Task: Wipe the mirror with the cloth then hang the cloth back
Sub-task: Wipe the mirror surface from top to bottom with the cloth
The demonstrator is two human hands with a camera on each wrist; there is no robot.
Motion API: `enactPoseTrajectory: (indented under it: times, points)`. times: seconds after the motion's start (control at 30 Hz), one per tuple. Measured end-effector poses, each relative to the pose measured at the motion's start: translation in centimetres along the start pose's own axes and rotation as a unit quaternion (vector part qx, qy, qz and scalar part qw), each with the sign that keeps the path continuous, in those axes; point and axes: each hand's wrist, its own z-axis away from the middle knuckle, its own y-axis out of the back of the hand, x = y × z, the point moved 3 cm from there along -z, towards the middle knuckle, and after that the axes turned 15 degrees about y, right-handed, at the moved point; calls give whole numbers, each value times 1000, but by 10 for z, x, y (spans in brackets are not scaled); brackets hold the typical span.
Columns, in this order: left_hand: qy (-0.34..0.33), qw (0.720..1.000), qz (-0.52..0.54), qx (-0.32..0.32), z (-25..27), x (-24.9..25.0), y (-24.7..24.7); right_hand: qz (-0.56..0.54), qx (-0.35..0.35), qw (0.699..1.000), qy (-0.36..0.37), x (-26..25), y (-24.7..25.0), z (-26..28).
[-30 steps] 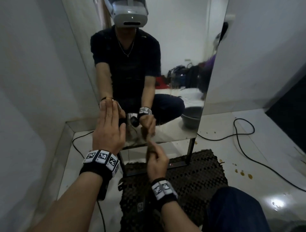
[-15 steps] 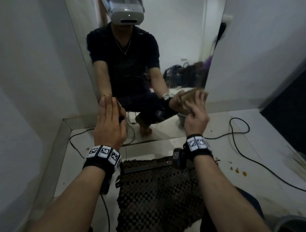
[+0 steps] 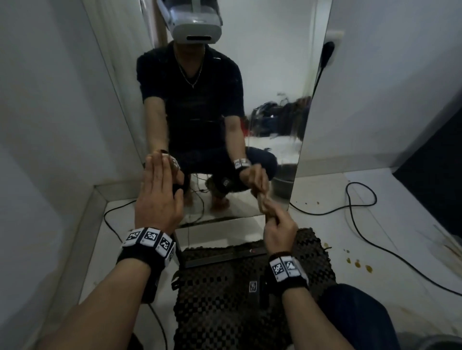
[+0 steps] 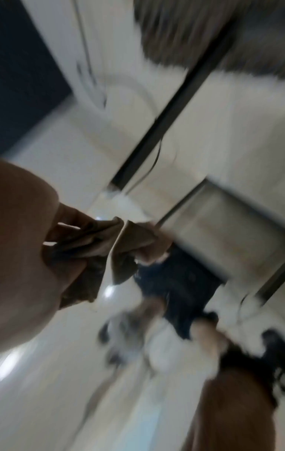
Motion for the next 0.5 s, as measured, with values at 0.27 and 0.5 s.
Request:
enactPoseTrajectory:
  times: [0.27,0.5]
  points:
    - [-8,1000,3,-4,0,0,3,3,99,948,301,-139,-24,-160]
    - [-9,1000,-12,-11,-2,2,-1,109,-92,941,308,-59,-85,-31]
